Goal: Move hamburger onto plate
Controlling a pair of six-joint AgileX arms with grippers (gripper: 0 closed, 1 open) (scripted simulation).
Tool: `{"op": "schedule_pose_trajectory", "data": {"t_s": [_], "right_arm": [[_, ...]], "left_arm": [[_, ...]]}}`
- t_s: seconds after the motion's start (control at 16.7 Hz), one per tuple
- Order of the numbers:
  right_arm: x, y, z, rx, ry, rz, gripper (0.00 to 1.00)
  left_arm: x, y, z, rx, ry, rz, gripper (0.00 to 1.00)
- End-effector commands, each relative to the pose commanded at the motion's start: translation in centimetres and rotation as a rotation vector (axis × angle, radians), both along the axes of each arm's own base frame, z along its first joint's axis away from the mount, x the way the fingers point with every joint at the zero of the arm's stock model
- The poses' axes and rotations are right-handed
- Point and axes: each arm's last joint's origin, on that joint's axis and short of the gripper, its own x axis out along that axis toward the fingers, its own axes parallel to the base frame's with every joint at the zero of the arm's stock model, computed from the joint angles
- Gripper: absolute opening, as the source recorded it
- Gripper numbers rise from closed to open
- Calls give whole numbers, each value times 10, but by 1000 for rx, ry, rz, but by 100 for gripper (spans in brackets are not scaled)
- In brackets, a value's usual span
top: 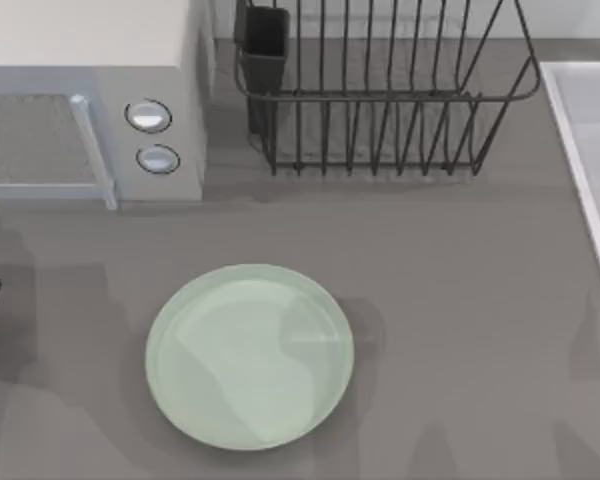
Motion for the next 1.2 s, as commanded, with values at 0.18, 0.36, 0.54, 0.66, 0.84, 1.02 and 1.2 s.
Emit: {"op": "schedule_pose_trajectory", "data": {"t_s": [0.18, 0.36, 0.54, 0.66, 0.84, 1.02, 1.2], "right_arm": [[0, 0, 0, 0, 0, 0, 100], [0, 0, 0, 0, 0, 0, 100], [0, 0, 0, 0, 0, 0, 100], [0, 0, 0, 0, 0, 0, 100], [0, 0, 0, 0, 0, 0, 100], [0, 0, 0, 0, 0, 0, 100], [0, 0, 0, 0, 0, 0, 100]], "left_arm": [[-1, 0, -9, -2, 6, 0, 100], [-1, 0, -9, -2, 6, 0, 92], [-1, 0, -9, -2, 6, 0, 70], [-1, 0, -9, -2, 6, 0, 55], [-1, 0, -9, -2, 6, 0, 32], [-1, 0, -9, -2, 6, 0, 10], [-1, 0, -9, -2, 6, 0, 0]]}}
